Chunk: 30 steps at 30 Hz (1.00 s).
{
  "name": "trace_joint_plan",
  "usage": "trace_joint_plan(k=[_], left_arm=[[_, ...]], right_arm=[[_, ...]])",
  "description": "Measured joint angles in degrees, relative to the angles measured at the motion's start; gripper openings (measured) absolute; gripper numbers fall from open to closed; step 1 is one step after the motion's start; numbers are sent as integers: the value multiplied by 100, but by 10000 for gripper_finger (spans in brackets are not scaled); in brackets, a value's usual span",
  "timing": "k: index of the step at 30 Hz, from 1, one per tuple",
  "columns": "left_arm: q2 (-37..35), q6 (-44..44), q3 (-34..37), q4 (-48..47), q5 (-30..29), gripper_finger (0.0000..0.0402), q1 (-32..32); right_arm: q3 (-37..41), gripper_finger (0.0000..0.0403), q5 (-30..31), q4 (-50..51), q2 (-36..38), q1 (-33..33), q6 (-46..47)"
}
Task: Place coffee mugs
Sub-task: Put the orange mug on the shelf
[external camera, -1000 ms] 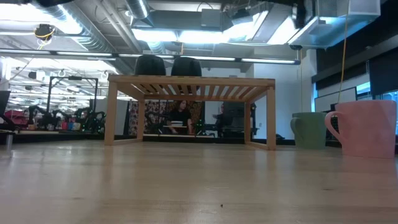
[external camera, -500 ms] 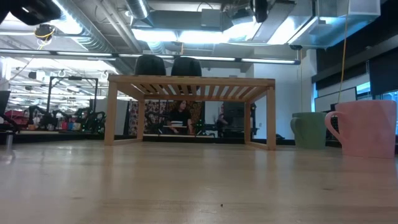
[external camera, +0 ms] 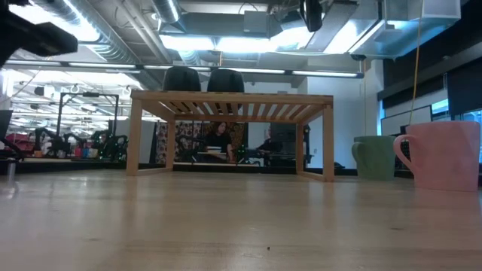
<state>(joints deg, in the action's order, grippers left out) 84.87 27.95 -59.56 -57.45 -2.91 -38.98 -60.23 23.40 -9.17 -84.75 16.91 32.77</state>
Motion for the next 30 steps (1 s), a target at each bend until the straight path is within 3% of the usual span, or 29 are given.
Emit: trace_joint_plan(k=[7, 13, 19, 23, 27, 30], left_arm=[[330, -200, 1, 119, 99, 103, 96], [380, -142, 8, 114, 98, 17, 157], [196, 375, -175, -128, 157, 14, 466], [-143, 1194, -517, -364, -154, 14, 982], [-529, 2281, -758, -365, -941, 14, 1584], [-780, 2890, -836, -365, -1525, 14, 2046]], right_arm=[[2, 24, 2, -10, 0, -6, 57], [2, 24, 7, -39, 0, -9, 295], [4, 26, 70, 23, 1, 0, -181], [-260, 62, 40, 497, 0, 0, -591], [-771, 120, -49, 1438, 4, 0, -1255], [-969, 159, 22, 1596, 5, 0, -1633]])
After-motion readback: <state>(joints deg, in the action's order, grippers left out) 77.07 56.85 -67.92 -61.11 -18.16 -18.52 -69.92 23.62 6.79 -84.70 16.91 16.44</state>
